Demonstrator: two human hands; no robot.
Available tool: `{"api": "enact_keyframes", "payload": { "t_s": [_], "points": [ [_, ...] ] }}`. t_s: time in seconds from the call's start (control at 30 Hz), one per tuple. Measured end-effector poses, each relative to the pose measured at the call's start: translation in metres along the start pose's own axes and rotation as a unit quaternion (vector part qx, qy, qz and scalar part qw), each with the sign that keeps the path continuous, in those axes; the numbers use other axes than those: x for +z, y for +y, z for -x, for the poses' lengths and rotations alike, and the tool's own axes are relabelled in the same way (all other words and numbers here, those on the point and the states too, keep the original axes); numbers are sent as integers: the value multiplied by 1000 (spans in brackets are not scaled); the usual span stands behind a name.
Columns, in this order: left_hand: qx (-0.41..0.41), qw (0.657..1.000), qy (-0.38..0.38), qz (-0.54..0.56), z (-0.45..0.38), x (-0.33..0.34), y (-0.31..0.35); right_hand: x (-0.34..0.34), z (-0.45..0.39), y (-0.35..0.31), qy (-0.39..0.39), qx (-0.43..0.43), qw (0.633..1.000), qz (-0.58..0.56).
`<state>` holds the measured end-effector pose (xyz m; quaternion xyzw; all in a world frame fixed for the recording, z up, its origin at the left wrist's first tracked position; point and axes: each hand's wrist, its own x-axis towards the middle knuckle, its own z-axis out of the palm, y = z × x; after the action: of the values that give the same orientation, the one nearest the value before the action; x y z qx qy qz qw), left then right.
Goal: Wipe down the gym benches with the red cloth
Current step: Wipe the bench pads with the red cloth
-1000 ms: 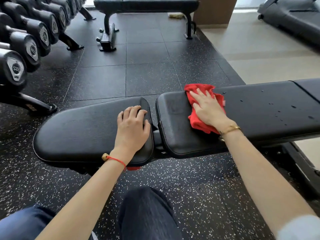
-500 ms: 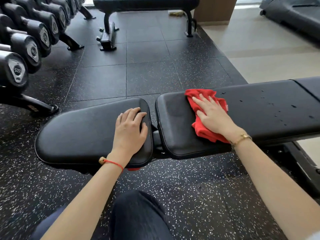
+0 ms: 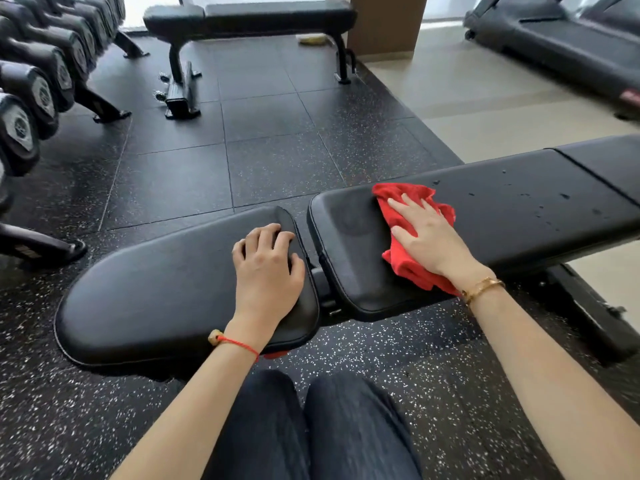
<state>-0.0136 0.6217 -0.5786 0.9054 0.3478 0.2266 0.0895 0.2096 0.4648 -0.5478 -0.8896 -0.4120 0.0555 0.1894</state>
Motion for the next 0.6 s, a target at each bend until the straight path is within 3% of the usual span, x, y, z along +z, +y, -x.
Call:
{"api": "enact_keyframes", "payload": {
  "t_s": [0.13, 0.33, 0.6],
  "points": [
    [9, 1000, -19, -13, 0, -1, 2, 10, -35, -31, -10, 28, 999, 33],
    [7, 999, -35, -26, 0, -2, 2, 24, -8, -74, -4, -56, 998, 9],
    [6, 1000, -23, -16, -1, -1, 0, -2, 11, -19, -15, -22, 998, -51]
  ]
}}
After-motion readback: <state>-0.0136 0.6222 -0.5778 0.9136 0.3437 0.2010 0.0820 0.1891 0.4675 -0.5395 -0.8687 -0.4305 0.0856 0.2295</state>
